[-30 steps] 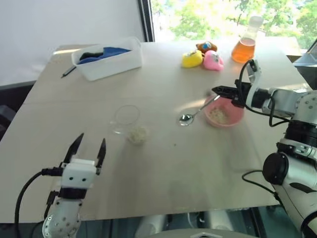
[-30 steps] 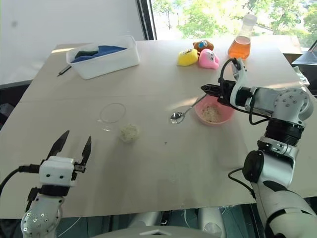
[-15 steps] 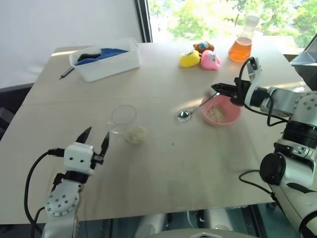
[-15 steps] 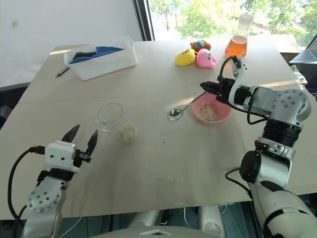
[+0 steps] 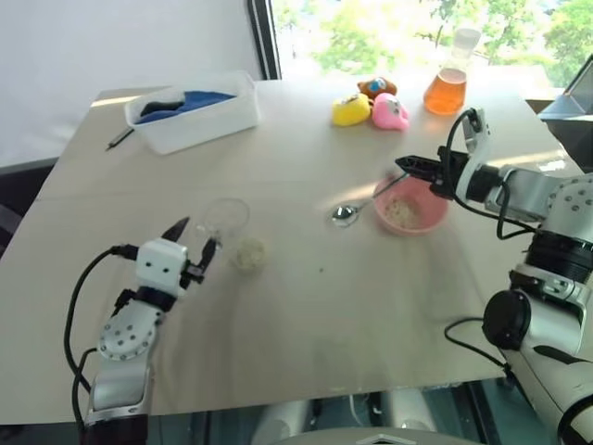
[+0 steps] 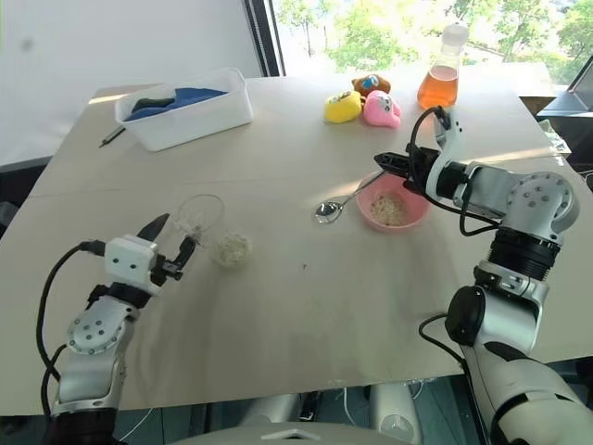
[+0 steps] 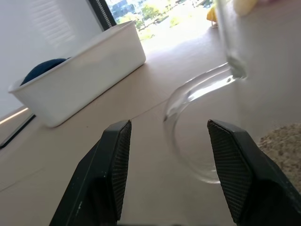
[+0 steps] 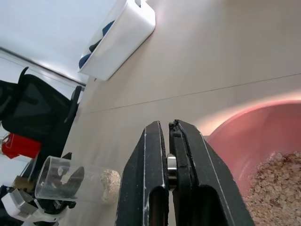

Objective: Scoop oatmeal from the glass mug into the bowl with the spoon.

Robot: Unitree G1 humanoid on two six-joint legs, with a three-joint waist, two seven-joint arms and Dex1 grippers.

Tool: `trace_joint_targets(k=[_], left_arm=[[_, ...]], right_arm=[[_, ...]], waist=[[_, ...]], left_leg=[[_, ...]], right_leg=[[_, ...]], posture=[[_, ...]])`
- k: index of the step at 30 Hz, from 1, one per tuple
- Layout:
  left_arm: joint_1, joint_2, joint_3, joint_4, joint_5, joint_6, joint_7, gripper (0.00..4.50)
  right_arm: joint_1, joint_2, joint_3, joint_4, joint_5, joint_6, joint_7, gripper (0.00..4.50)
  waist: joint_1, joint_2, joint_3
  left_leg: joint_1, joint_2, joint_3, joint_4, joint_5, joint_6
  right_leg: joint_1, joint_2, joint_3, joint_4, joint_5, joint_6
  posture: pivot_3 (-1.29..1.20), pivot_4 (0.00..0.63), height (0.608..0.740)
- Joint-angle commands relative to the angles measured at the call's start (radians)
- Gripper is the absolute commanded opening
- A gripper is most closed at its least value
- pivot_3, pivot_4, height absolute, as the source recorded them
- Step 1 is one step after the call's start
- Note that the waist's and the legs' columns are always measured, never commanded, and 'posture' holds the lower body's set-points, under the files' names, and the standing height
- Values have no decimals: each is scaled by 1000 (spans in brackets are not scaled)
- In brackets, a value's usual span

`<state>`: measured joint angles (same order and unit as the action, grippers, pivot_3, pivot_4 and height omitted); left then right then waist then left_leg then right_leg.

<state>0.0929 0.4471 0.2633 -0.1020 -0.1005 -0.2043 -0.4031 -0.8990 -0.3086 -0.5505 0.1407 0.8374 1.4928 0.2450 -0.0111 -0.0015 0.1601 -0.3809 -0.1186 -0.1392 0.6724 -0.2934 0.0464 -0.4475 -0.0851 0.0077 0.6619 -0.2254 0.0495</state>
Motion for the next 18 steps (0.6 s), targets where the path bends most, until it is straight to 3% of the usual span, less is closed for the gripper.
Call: trace_joint_targets(k=[1, 14, 18], left_arm=[[-8, 6, -2, -21, -21, -5, -14, 2701], [-53, -7, -7, -12, -42, 19, -18, 2701], [-54, -10, -11, -12, -42, 21, -17, 920]], right_arm=[[-1, -10, -2, -44, 23, -16, 14, 0], [5, 1, 15, -51, 28, -33, 20, 0], [3, -1, 18, -50, 28, -35, 21, 0]], waist=[[-3, 0, 0], [-3, 0, 0], [-3, 0, 0]], left_leg=[[0, 0, 0, 0, 0, 0], [0, 0, 0, 1, 0, 0], [0, 0, 1, 1, 0, 0]], right_leg=[[0, 0, 0, 0, 0, 0], [0, 0, 1, 1, 0, 0], [0, 0, 1, 1, 0, 0]], posture=[[0, 150, 740], [0, 150, 740], [0, 150, 740]])
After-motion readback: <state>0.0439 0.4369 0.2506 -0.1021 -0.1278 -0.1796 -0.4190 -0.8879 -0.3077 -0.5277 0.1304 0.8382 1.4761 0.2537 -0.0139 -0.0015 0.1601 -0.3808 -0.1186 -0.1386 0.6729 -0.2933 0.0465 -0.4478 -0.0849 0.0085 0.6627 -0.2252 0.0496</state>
